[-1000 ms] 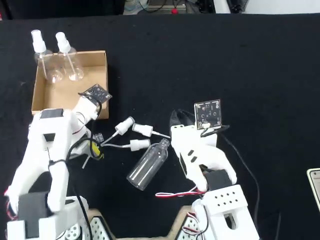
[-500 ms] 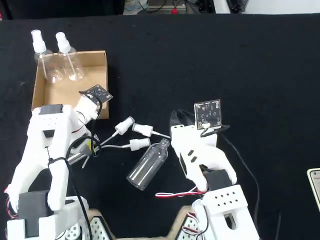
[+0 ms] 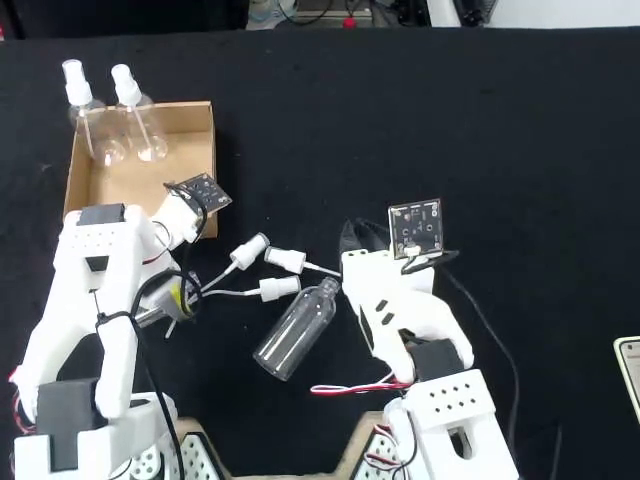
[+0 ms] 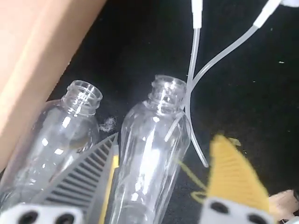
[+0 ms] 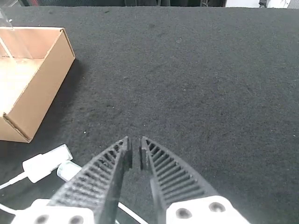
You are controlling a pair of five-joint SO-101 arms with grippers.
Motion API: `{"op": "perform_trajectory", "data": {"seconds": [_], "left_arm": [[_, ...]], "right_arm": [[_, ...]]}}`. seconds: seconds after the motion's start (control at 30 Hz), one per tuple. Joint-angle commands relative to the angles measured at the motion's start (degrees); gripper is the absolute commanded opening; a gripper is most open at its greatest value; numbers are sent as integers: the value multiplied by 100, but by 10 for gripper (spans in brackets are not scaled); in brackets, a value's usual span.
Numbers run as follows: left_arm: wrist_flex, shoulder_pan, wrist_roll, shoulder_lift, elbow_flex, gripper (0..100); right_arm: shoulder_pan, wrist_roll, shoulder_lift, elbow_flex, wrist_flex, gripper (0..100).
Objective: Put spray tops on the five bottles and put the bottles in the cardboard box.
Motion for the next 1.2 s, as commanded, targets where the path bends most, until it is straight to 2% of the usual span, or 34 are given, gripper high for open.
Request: {"op": "perform_trajectory", "data": {"seconds": [0.0, 0.17, 0.4, 0.63, 1.17], "left_arm": [[18, -119, -105, -18, -303, 344], [-18, -347, -466, -9, -251, 333], [-53, -444, -492, -9, -189, 333], [-826, -444, -466, -9, 242, 333], [-862, -435, -466, -9, 312, 332]], "right_arm": [[62, 44, -4, -48, -185, 43], [62, 44, -4, -48, -185, 43], [62, 44, -4, -48, -185, 43], [62, 44, -4, -48, -185, 43], [62, 44, -4, -48, -185, 43]]}}
